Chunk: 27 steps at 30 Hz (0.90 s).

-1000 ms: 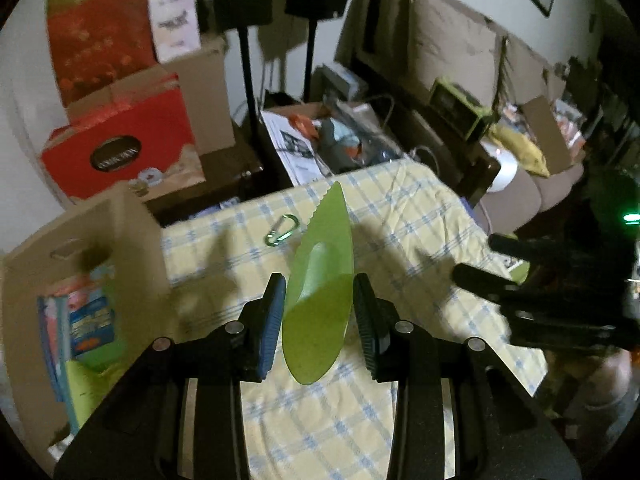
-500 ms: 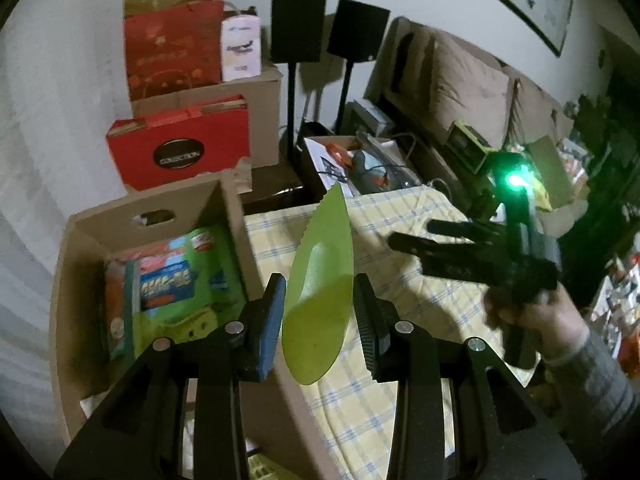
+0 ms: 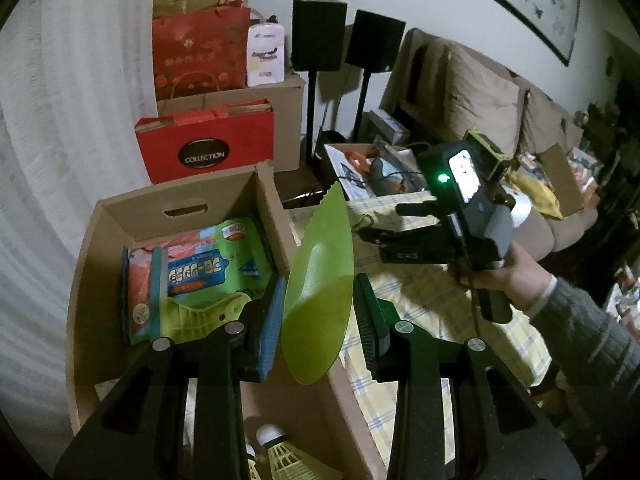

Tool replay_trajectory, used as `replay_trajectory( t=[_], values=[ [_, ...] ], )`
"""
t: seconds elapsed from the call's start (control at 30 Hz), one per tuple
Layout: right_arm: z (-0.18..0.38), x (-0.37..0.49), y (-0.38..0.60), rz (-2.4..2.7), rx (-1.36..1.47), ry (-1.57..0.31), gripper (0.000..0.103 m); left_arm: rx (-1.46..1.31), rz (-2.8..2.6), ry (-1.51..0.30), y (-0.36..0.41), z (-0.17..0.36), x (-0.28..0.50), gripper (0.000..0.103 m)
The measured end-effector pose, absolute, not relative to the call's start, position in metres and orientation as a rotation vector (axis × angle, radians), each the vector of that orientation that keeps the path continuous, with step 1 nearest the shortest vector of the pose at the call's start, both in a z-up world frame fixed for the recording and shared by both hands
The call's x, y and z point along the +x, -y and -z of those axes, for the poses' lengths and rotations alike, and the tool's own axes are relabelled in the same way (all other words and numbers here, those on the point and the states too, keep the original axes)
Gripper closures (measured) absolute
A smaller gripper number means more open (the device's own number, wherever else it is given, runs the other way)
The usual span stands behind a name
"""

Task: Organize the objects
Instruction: 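Carry the leaf clip toward the box while the right gripper approaches the green carabiner, then close the right gripper on the green carabiner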

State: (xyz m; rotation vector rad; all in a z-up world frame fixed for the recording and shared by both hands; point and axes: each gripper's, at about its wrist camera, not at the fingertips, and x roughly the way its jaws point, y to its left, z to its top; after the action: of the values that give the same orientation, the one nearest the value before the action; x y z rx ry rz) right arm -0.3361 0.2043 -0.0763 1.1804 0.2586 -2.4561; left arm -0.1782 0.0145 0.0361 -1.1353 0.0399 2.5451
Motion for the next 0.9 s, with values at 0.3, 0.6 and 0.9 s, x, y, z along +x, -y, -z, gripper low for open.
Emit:
replay_trajectory(
  t=[0.3, 0.6, 0.9],
  values=[
    [0.089, -0.354, -0.195, 2.418, 1.185, -0.397, 0.029, -1.151, -2.523, -0.008, -0.015, -0.028, -0.178, 0.071],
    [0.097, -0.355, -0.196, 2.385, 1.178, -0.357, 0.044, -1.155, -2.528, 0.011, -0.012, -0.025, -0.179, 0.071],
    [0.094, -0.348, -0.192, 2.385, 1.191, -0.325, 0.058, -1.172, -2.527, 0.033, -0.007, -0.020, -0.178, 0.071]
  ],
)
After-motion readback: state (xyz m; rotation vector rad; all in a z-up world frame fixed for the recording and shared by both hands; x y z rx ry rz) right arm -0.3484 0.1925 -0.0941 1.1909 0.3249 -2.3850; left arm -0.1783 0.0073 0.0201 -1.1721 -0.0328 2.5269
